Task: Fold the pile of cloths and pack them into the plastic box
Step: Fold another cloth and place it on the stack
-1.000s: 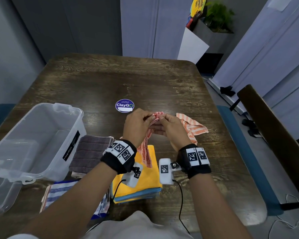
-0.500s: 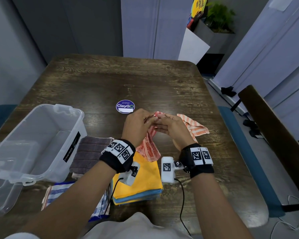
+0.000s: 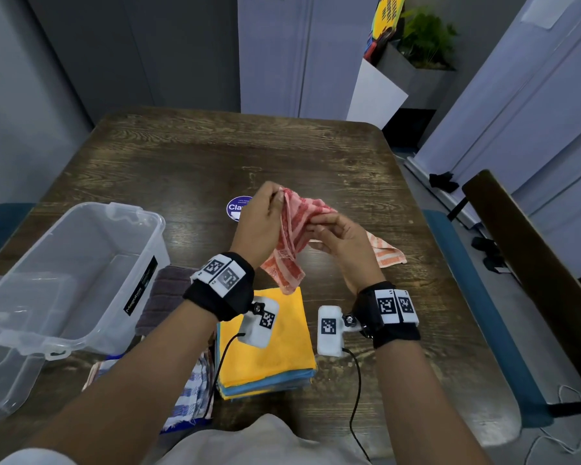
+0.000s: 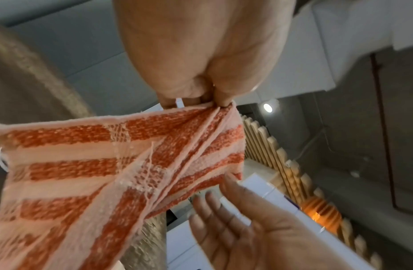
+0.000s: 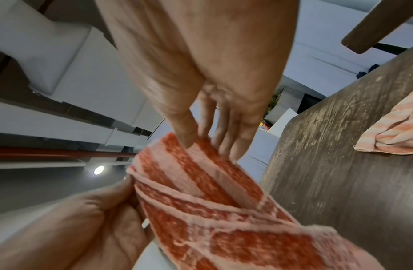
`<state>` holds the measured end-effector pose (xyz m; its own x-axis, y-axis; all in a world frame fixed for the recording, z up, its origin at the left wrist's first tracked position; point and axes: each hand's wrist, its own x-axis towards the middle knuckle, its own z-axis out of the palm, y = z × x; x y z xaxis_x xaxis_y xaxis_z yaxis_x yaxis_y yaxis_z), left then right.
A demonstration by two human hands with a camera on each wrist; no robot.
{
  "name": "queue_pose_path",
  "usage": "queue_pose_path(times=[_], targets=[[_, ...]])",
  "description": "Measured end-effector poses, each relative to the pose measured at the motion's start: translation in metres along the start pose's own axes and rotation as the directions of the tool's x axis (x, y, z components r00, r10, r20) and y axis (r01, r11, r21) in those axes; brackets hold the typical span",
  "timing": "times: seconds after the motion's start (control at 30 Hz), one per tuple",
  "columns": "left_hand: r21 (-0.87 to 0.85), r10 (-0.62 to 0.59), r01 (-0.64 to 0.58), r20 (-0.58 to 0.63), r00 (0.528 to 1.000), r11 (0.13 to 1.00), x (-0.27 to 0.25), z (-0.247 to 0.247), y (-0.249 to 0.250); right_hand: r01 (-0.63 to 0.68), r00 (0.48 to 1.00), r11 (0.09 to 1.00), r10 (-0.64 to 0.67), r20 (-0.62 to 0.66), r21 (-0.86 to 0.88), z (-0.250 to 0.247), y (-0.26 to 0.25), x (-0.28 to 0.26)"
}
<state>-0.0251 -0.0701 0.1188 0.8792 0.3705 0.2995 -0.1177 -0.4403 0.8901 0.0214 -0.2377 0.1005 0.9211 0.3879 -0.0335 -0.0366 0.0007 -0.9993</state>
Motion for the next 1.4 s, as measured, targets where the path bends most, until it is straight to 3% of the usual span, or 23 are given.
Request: queue_pose_path(times=[0.07,0.13,0.27,0.43,0.5,0.57,0.77,0.83,0.93,1.0,1.13,1.27,1.4], targets=[[-0.137,-0.057,0.061,0.037,0.998,0.989,0.004,-0.003,0.001,0.02,0.988,0.997,-0.032,-0.153,-0.077,0.0,0.002,-0.001],[-0.275,-0.09,0.109,0.082,0.993,0.955,0.004,-0.007,0.004,0.008,0.98,0.996,-0.025,-0.198,-0.084,-0.003,0.002,0.0],[-0.432,-0.106,0.159,0.144,0.984,0.888,0.003,-0.013,0.006,0.038,0.999,0.998,-0.037,0.018,-0.053,-0.004,-0.004,0.002],[-0.461,-0.272,0.284,0.093,0.958,0.841,0.0,-0.012,-0.003,0.201,0.979,0.979,-0.202,-0.037,-0.023,0.007,-0.032,0.001],[-0.391,-0.239,0.302,0.202,0.95,0.87,-0.003,-0.011,0.0,0.24,0.969,0.967,-0.245,-0.044,-0.087,0.01,-0.037,0.003],[-0.328,-0.146,0.234,0.27,0.952,0.915,-0.006,-0.01,-0.003,0.27,0.959,0.953,-0.28,-0.052,-0.139,0.012,-0.04,0.004],[-0.417,-0.233,0.311,0.228,0.946,0.854,-0.012,-0.013,-0.011,0.257,0.959,0.94,-0.277,-0.065,-0.226,0.006,-0.041,0.004],[-0.446,-0.231,0.353,0.305,0.924,0.822,-0.017,-0.014,-0.003,0.247,0.961,0.947,-0.267,-0.075,-0.203,0.005,-0.041,0.004],[-0.374,-0.18,0.386,0.48,0.859,0.843,-0.027,-0.011,-0.002,0.22,0.969,0.966,-0.233,-0.084,-0.134,0.005,-0.042,0.005],[-0.366,-0.17,0.404,0.529,0.832,0.838,-0.031,-0.009,-0.005,0.187,0.977,0.975,-0.198,-0.083,-0.124,0.003,-0.044,0.005],[-0.434,-0.2,0.401,0.439,0.876,0.807,-0.027,-0.009,-0.008,0.083,0.995,0.995,-0.086,-0.049,-0.053,-0.003,-0.041,0.005],[-0.478,-0.232,0.367,0.319,0.919,0.798,-0.02,-0.016,-0.012,-0.05,0.981,0.996,0.063,0.182,-0.078,-0.002,-0.018,-0.002],[-0.496,-0.276,0.366,0.247,0.929,0.787,-0.021,-0.025,-0.024,-0.037,0.973,0.999,0.045,0.226,-0.04,0.01,0.0,-0.006]])
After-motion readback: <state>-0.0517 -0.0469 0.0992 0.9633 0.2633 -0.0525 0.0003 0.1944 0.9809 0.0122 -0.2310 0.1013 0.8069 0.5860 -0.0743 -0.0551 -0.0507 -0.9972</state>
